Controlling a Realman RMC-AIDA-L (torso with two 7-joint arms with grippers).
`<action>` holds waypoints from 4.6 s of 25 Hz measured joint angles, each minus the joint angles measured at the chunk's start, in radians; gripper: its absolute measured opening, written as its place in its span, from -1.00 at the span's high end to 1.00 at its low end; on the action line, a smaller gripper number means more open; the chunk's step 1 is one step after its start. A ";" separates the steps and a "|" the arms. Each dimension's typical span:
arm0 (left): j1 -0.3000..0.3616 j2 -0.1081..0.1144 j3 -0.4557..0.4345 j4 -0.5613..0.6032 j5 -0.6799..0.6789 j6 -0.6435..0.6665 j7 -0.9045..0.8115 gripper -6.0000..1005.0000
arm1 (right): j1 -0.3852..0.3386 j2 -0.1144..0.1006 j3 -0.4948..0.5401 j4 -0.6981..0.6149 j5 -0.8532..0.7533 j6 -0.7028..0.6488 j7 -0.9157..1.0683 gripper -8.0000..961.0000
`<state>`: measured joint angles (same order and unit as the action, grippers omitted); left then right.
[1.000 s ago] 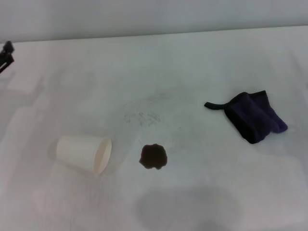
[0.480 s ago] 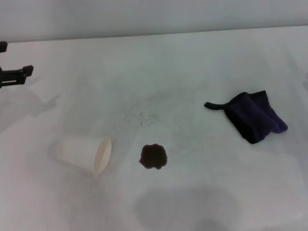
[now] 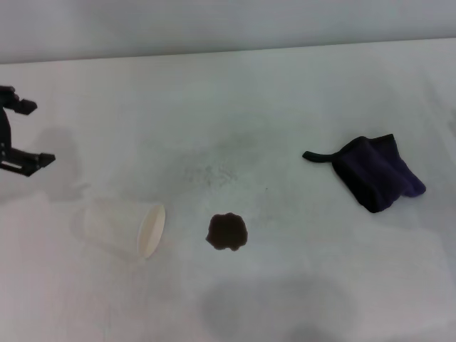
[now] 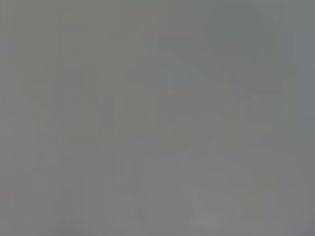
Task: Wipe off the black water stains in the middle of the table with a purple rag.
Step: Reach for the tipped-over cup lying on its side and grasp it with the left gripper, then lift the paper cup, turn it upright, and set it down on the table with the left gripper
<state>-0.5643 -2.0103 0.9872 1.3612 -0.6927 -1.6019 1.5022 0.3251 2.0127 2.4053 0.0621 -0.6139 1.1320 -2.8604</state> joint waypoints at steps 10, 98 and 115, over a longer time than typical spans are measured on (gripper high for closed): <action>0.016 -0.062 0.231 0.114 0.051 -0.037 0.017 -0.74 | 0.001 0.001 0.000 -0.009 0.002 0.002 0.000 -0.82; 0.236 -0.064 0.126 -0.982 -1.229 0.473 0.834 -0.12 | 0.008 -0.003 0.000 0.053 -0.006 0.019 -0.014 -0.82; 0.208 -0.067 0.136 -1.049 -1.221 0.577 0.856 -0.10 | 0.014 -0.003 -0.003 0.050 -0.006 0.020 -0.010 -0.82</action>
<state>-0.3567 -2.0774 1.1230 0.3120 -1.9138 -1.0251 2.3580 0.3386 2.0096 2.4019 0.1122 -0.6196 1.1519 -2.8703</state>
